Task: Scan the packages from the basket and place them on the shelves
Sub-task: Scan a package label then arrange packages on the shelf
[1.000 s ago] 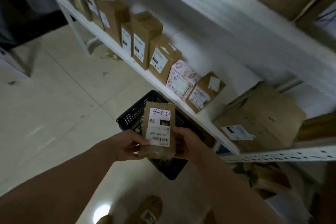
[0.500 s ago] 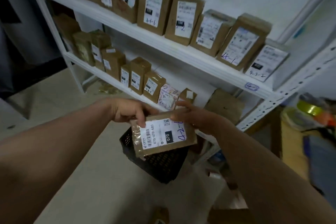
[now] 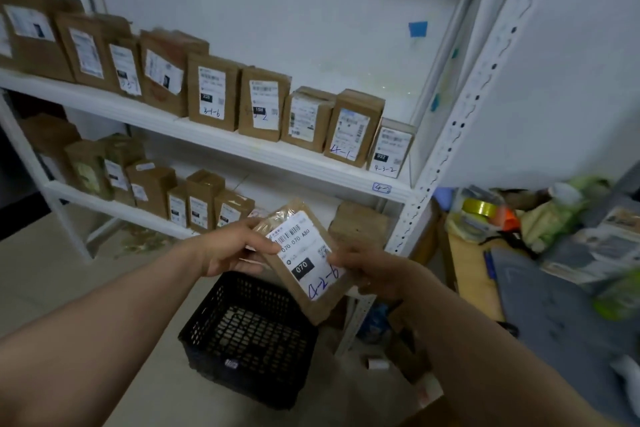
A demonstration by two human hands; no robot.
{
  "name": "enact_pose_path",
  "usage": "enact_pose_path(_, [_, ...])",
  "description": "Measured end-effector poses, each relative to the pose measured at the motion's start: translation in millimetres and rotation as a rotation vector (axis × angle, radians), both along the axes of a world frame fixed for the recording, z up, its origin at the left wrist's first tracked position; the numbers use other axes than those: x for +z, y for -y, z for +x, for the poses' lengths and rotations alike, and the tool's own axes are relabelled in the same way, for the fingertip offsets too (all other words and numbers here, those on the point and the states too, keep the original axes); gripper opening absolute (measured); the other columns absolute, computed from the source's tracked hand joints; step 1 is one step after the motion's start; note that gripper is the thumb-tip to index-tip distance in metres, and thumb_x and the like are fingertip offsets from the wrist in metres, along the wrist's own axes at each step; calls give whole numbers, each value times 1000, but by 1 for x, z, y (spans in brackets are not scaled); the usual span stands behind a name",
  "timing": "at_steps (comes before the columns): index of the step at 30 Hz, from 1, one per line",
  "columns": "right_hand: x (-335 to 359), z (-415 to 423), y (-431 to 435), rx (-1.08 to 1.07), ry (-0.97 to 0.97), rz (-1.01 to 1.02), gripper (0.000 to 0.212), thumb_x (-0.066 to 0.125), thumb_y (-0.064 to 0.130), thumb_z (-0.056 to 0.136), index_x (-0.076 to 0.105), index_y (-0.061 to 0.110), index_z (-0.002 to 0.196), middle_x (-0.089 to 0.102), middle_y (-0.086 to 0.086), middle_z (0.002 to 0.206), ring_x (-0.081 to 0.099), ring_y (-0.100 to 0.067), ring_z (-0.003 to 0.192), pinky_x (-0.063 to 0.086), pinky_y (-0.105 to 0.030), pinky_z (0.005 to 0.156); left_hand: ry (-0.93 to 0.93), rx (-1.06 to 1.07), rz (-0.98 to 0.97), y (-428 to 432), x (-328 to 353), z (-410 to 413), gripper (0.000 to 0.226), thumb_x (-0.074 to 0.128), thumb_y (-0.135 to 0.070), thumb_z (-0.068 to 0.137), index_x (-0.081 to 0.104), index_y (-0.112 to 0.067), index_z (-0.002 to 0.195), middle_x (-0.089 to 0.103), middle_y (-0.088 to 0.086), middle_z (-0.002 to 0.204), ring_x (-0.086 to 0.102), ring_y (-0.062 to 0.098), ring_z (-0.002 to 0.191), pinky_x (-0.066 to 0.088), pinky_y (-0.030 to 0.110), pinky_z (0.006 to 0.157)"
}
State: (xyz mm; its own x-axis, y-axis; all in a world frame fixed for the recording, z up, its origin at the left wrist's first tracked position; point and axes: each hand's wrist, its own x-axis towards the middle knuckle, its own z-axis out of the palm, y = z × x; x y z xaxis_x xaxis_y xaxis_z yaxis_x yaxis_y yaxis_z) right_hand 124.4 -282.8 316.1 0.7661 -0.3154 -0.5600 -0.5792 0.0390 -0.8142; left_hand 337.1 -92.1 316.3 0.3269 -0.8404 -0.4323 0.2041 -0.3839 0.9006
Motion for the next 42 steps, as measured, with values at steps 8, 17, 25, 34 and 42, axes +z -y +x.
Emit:
enact_pose_path(8, [14,-51,65,-75,98,-77,37,72,37,91,60,33,125,76,-1,114,69,-28,110,53,-56,98,61,-14,-24,109,10,-67,90,89,-7,61,43,-26,136,72,12,116,69,29,104,55,53,96])
enact_pose_path(17, [-16,-123,150,-277,60,40,44,72,42,87,62,25,127,75,-6,117,69,-34,111,49,-61,101,10,-146,87,192,-27,-167,36,76,-10,83,69,-19,117,77,1,110,69,22,111,49,53,105])
enact_pose_path(25, [-64,-181,197,-771,-44,-97,34,62,49,95,67,16,103,74,-9,100,69,-27,95,55,-46,92,94,-42,159,254,-59,-213,46,82,-13,72,67,-22,114,77,-6,102,67,21,106,50,48,98])
enact_pose_path(34, [-143,-249,219,-856,-541,-459,54,67,27,88,46,12,135,55,-15,125,59,-33,107,54,-43,91,3,-1,237,279,-91,-225,51,80,-6,72,63,-22,117,77,-1,101,67,26,105,54,47,92])
enact_pose_path(42, [-172,-267,218,-887,-613,-490,54,60,23,95,31,2,135,49,-24,131,53,-40,117,50,-48,92,-54,-46,308,282,-112,-227,46,79,-4,71,70,-19,114,78,2,102,68,30,106,52,52,98])
